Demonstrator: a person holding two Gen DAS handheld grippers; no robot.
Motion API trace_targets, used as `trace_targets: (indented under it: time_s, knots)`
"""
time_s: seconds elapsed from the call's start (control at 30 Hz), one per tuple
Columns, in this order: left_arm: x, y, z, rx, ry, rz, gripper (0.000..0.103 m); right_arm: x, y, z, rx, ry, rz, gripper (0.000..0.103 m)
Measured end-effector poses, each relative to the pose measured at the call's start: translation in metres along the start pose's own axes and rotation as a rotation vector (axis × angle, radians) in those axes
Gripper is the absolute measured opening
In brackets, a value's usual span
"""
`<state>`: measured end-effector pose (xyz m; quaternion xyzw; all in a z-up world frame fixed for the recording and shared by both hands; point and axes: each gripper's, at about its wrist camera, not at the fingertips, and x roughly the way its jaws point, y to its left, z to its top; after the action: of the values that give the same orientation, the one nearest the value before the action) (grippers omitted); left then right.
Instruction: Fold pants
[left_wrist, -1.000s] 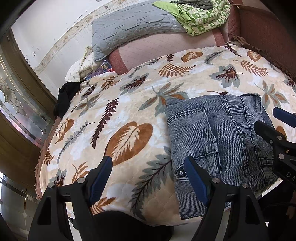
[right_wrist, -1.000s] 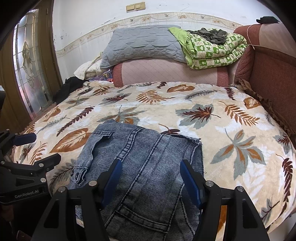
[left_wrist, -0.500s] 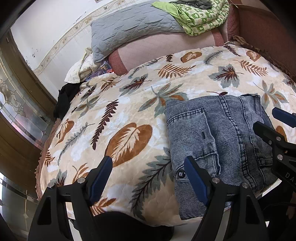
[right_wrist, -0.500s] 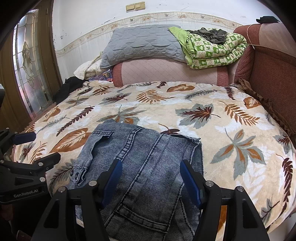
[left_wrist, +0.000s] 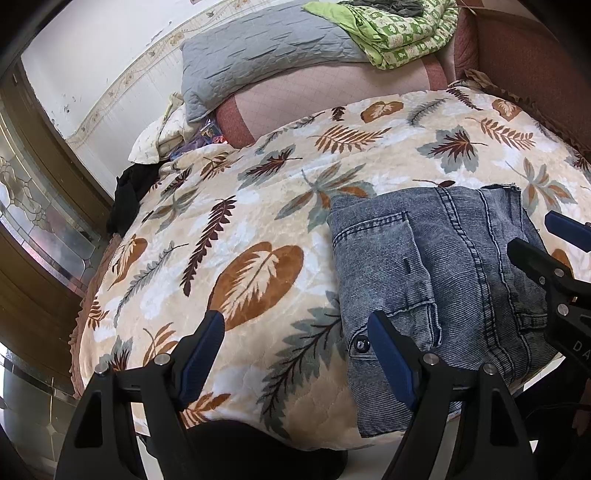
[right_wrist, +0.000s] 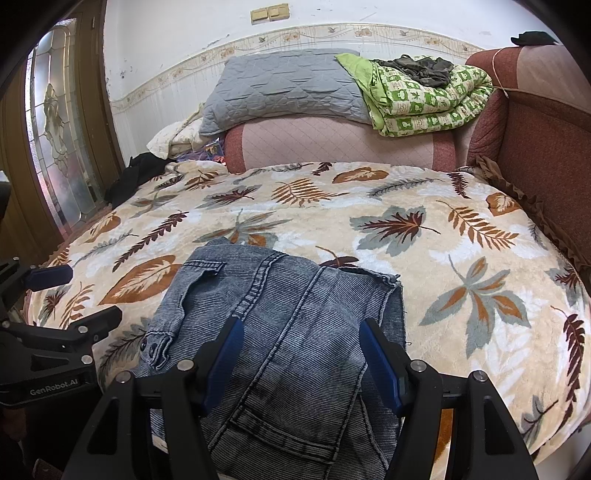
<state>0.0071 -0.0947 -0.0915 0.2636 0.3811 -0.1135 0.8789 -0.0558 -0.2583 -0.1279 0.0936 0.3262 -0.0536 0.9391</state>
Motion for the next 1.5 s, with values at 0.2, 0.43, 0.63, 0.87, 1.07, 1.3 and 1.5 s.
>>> trace_targets:
  time_s: [0.2, 0.43, 0.63, 0.87, 1.07, 1.3, 1.5]
  knots:
    - [0.0011, -0.0002, -0.0012, 0.0, 0.002, -0.003, 0.08, 0.0001, -0.0003, 0.0002, -0.001, 0.0, 0.0, 0.069]
    - [0.0022, -0.0008, -0.0027, 0.001, 0.005, -0.004, 0.08, 0.0001, -0.0003, 0.0003, -0.001, 0.0, 0.0, 0.069]
    - [0.0027, -0.0012, -0.0031, 0.002, 0.006, -0.004, 0.08, 0.0001, -0.0002, 0.0003, -0.001, 0.001, 0.0, 0.069]
    - [0.004, -0.0016, -0.0037, 0.003, 0.009, -0.006, 0.08, 0.0, -0.0002, 0.0001, 0.0, 0.0, 0.0, 0.069]
    - [0.0062, -0.001, -0.0032, 0.001, 0.013, -0.004, 0.08, -0.0002, -0.0004, -0.0004, -0.001, 0.0, -0.001, 0.069]
    - [0.0064, -0.0006, -0.0028, 0.002, 0.016, -0.003, 0.08, 0.0003, -0.0005, 0.0, 0.0, 0.001, 0.0, 0.069]
    - [0.0077, 0.0005, -0.0036, -0.003, 0.022, -0.004, 0.08, 0.0003, -0.0005, 0.0, 0.0, 0.001, -0.001, 0.069]
